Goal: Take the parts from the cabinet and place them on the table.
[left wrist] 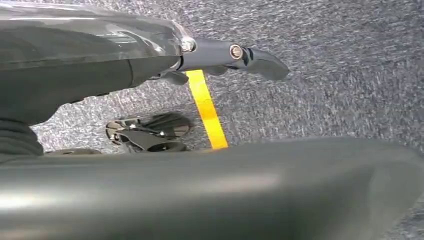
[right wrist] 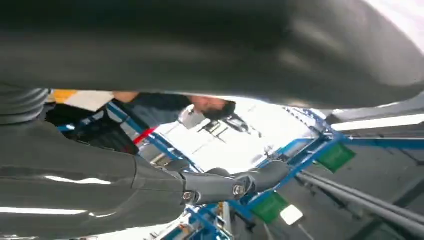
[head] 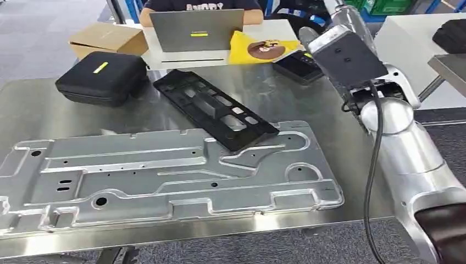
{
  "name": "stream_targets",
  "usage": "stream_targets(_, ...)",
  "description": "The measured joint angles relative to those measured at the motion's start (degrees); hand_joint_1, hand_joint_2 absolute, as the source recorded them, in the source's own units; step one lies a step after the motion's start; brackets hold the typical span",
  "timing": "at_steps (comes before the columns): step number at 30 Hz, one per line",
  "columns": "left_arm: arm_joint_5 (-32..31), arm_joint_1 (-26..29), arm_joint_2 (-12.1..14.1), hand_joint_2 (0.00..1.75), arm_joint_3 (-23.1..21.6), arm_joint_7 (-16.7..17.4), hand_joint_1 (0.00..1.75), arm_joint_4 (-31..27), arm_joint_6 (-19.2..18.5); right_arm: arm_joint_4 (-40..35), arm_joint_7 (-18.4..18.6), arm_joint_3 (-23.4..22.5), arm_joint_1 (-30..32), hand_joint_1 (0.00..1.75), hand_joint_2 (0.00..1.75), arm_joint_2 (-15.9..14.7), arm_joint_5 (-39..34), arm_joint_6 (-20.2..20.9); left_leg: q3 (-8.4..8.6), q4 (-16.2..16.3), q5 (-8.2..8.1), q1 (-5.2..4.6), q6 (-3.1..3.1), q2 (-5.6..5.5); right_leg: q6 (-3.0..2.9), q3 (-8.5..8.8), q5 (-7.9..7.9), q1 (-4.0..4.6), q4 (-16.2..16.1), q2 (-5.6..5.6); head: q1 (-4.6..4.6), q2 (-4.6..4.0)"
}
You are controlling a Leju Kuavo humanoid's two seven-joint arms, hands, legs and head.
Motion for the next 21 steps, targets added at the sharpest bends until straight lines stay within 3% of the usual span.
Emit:
stream_targets(4, 2.0, 0.8, 0.0, 0.00, 0.8, -1.3, 0.00, 0.0, 0.0, -7.9, -2.4, -4.4, 6.8, 0.00, 0.00, -4.9, -4.3, -2.8, -0.02, 0.0, 0.00, 0.08, 0.01, -0.40, 0.03, 0.16, -0.03, 0.09, -0.1, -0.40, 0.00, 0.00)
stream_targets(9, 3.3, 2.0, 0.0, 0.00, 1.9, -2.6, 0.00, 0.0, 0.1, -18.4, -6.7, -12.9, 21.2, 0.00, 0.00, -10.7, -6.2, -3.2, -0.12, 0.0, -0.09, 0.08, 0.14, -0.39, 0.06, 0.13, -0.05, 0.10, -0.2, -0.40, 0.00, 0.00)
stream_targets(12, 3.6, 2.4, 0.0, 0.00, 2.4, -3.0, 0.00, 0.0, 0.2, -23.4, -9.1, -17.5, 29.4, 0.00, 0.00, -12.1, -5.8, -3.6, -0.20, 0.0, -0.11, 0.07, 0.13, -0.35, 0.09, 0.10, -0.07, 0.07, -0.2, -0.37, 0.00, 0.00)
stream_targets(17, 3.7, 2.5, 0.1, 0.00, 2.8, -3.1, 0.00, 0.0, 0.3, -27.4, -9.8, -21.2, 35.4, 0.00, 0.00, -13.0, -5.7, -3.7, -0.13, 0.0, -0.12, 0.01, 0.13, -0.33, 0.20, 0.11, 0.03, -0.09, -0.3, -0.33, 0.00, 0.00)
stream_targets(21, 3.9, 3.1, 0.2, 0.00, 3.4, -3.1, 0.00, 0.0, 0.3, -30.4, -12.6, -24.2, 42.4, 0.00, 0.00, -13.1, -6.0, -4.2, -0.15, 0.1, -0.16, -0.15, 0.20, -0.37, 0.34, 0.13, 0.11, -0.28, -0.3, -0.42, 0.00, 0.00)
